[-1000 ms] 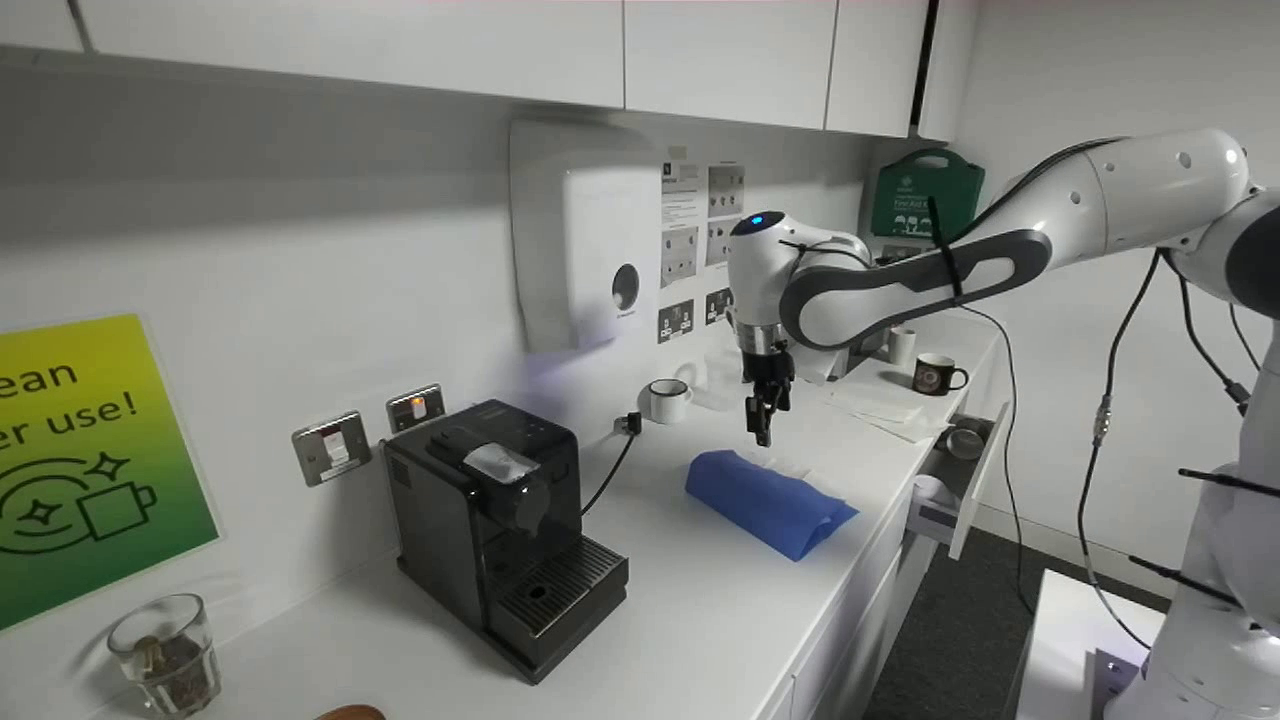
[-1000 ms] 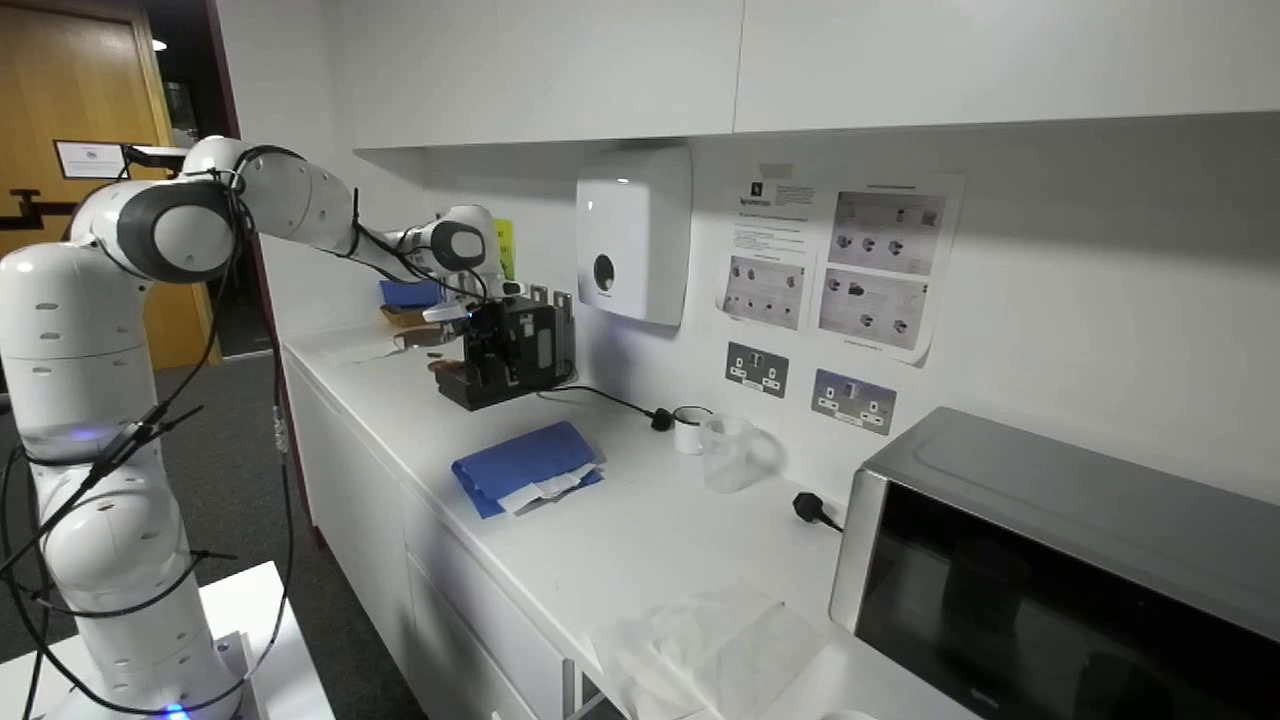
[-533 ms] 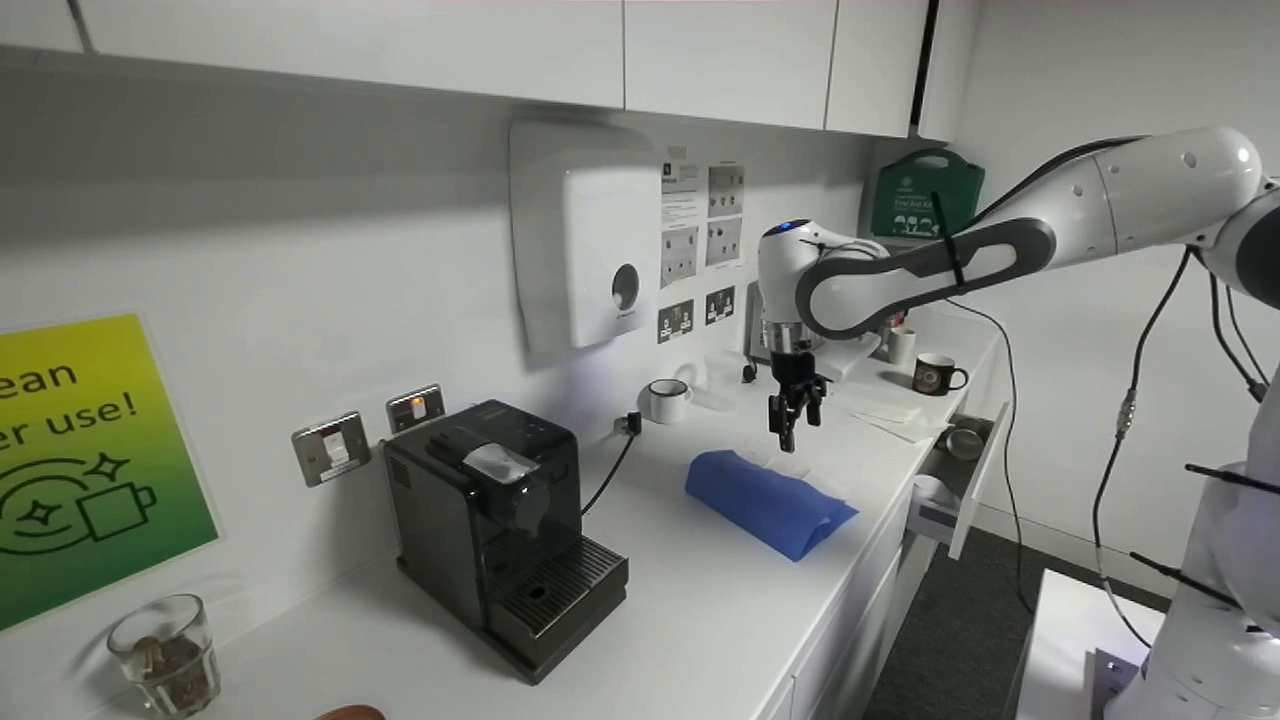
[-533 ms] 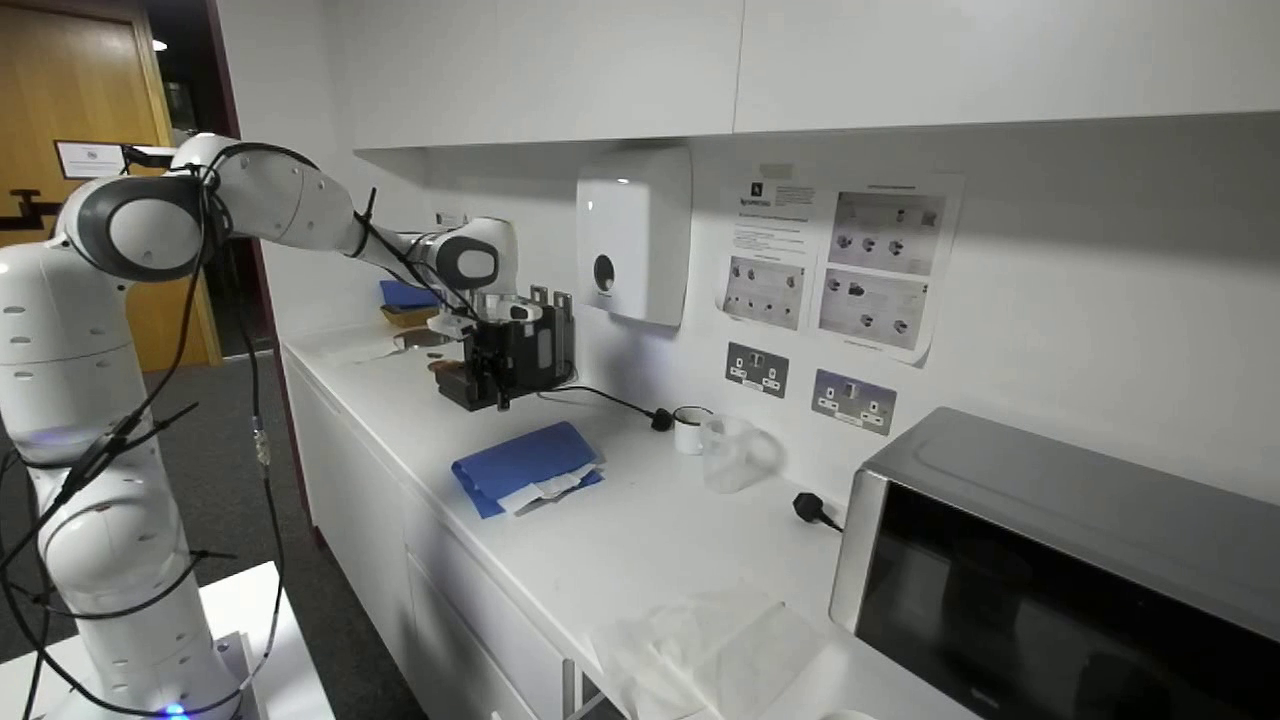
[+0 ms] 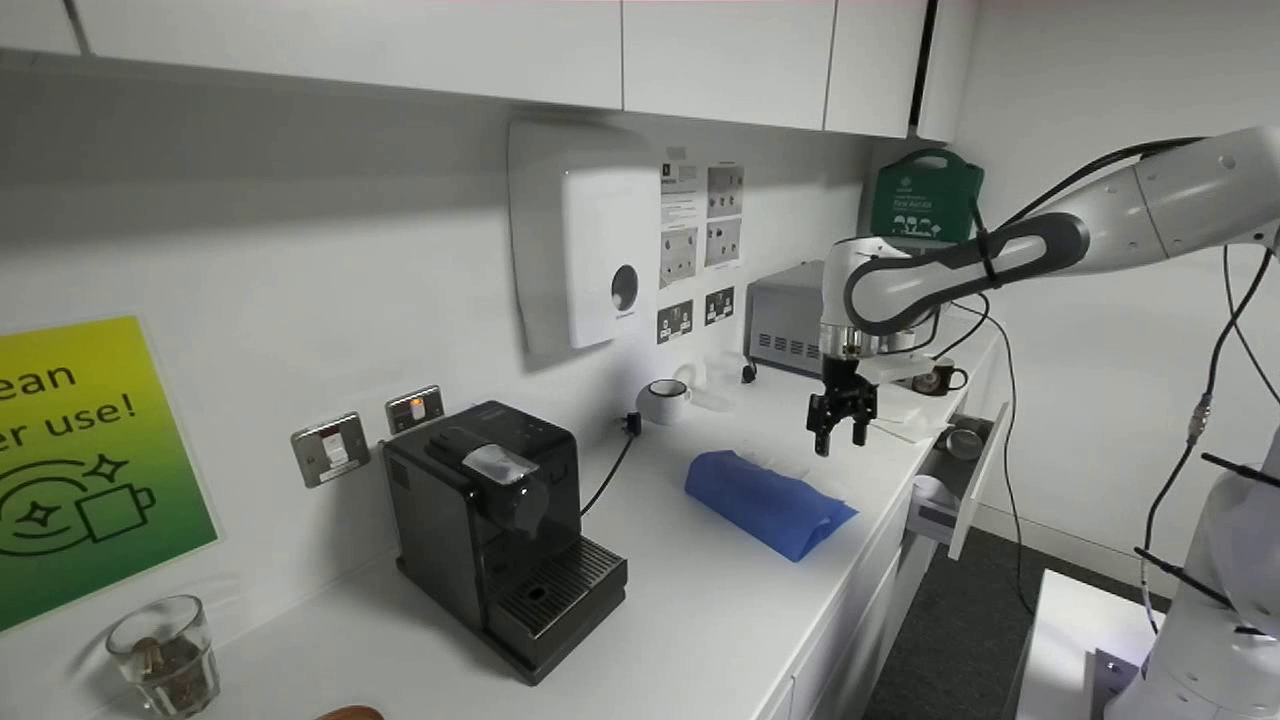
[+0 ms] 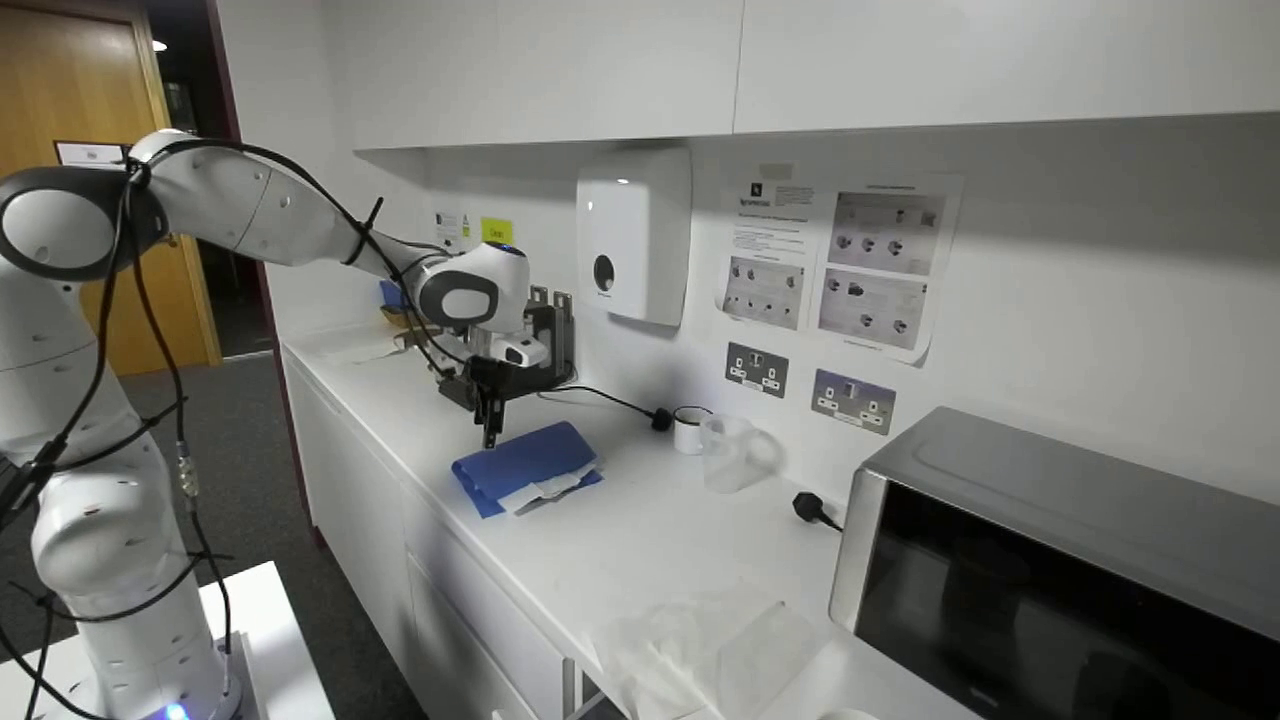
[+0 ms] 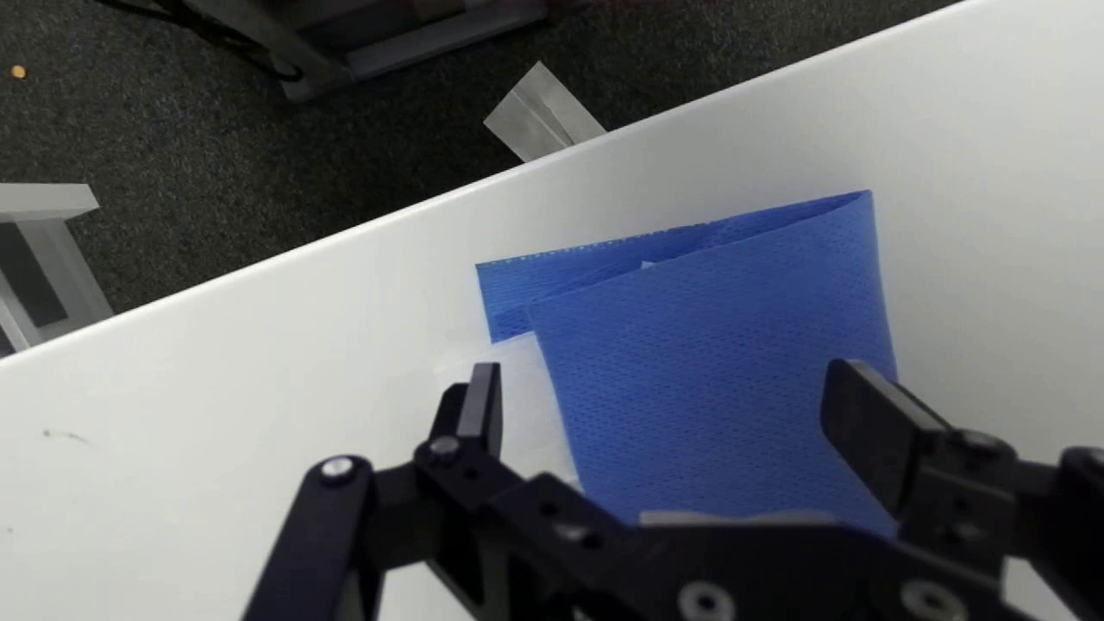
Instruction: Unfold the blue towel
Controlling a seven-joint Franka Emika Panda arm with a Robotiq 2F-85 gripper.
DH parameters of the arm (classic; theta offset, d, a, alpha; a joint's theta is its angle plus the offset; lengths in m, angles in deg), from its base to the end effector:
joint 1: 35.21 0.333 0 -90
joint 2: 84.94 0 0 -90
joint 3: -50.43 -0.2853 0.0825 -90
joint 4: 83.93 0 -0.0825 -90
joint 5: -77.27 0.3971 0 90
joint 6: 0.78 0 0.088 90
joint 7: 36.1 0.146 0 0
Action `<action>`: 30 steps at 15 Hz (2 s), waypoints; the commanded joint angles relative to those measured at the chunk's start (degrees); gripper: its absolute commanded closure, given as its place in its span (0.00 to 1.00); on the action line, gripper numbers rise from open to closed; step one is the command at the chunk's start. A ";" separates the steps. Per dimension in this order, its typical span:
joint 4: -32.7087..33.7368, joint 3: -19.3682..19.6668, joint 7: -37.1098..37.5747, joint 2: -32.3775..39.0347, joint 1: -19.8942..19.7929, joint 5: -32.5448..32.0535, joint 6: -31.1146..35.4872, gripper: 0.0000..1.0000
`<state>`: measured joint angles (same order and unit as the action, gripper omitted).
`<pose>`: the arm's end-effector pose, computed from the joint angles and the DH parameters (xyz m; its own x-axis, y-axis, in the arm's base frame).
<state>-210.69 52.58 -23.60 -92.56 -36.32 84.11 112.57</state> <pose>0.5040 -0.0168 0.3519 0.9412 -0.3141 -0.1248 -0.3254 -0.9418 -0.0839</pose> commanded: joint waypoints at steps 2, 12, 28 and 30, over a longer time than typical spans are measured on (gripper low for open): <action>-2.29 1.21 -0.85 -0.18 -1.48 2.96 3.48 0.00; -0.74 0.78 -0.21 1.48 -1.32 3.47 2.09 0.00; -0.12 1.64 -2.62 8.25 -1.99 6.16 3.38 0.00; -0.36 2.17 -3.88 9.04 -2.52 9.71 3.15 0.00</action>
<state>-210.50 54.07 -24.40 -84.35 -37.64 89.05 114.83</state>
